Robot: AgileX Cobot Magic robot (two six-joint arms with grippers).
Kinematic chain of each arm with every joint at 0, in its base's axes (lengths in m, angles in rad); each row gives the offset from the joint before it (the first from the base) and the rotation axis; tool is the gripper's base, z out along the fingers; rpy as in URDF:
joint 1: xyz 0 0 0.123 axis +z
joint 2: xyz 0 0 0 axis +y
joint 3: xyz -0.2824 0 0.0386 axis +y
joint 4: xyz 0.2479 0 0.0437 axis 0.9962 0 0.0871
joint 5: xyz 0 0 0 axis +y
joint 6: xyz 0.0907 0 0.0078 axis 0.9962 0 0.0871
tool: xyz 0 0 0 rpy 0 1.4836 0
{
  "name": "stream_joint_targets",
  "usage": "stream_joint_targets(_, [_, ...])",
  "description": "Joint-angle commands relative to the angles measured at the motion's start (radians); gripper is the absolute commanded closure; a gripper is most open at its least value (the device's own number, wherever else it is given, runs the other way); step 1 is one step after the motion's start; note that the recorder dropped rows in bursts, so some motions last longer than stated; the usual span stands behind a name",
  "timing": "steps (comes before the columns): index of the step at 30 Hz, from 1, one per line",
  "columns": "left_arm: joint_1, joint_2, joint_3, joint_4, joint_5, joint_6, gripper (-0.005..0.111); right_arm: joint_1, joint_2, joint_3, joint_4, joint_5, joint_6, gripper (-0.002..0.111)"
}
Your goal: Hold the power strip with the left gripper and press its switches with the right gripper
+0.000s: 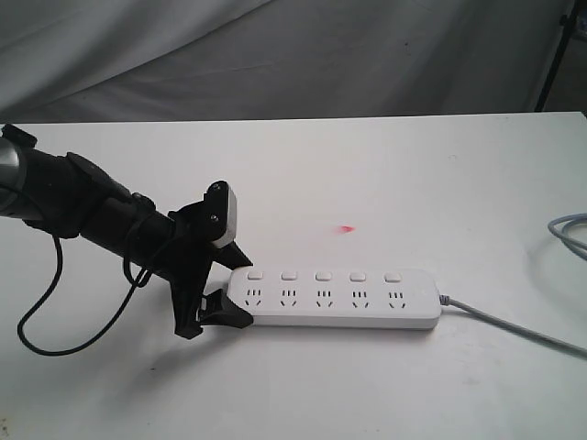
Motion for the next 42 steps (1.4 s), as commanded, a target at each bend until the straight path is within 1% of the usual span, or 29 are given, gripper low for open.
stream_joint_targets(1, [-0.005,0.002,-0.004,-0.014,-0.009,0.001,0.107,0.005,-0.006,0.004,-0.002,-0.001,0.001,0.084])
stream_joint_targets(15, [-0.005,0.002,-0.004,-0.014,-0.009,0.001,0.107,0.005,-0.006,0.004,-0.002,-0.001,-0.001,0.084])
stream_joint_targets(19, [-0.005,0.002,-0.004,-0.014,-0.009,0.001,0.107,0.005,-0.006,0.004,-0.015,-0.047,-0.001,0.084])
stream_joint_targets(24, [-0.005,0.002,-0.004,-0.014,-0.009,0.001,0.107,0.005,-0.006,0.004,-0.004,-0.195,0.001,0.084])
stream_joint_targets(34, [-0.005,0.002,-0.004,-0.014,-0.009,0.001,0.107,0.005,-0.006,0.004,-0.004,-0.684,0.001,0.084])
stream_joint_targets(42, [-0.005,0.002,-0.004,-0.014,-0.009,0.001,0.107,0.005,-0.006,0.004,-0.004,-0.893,-0.058,0.084])
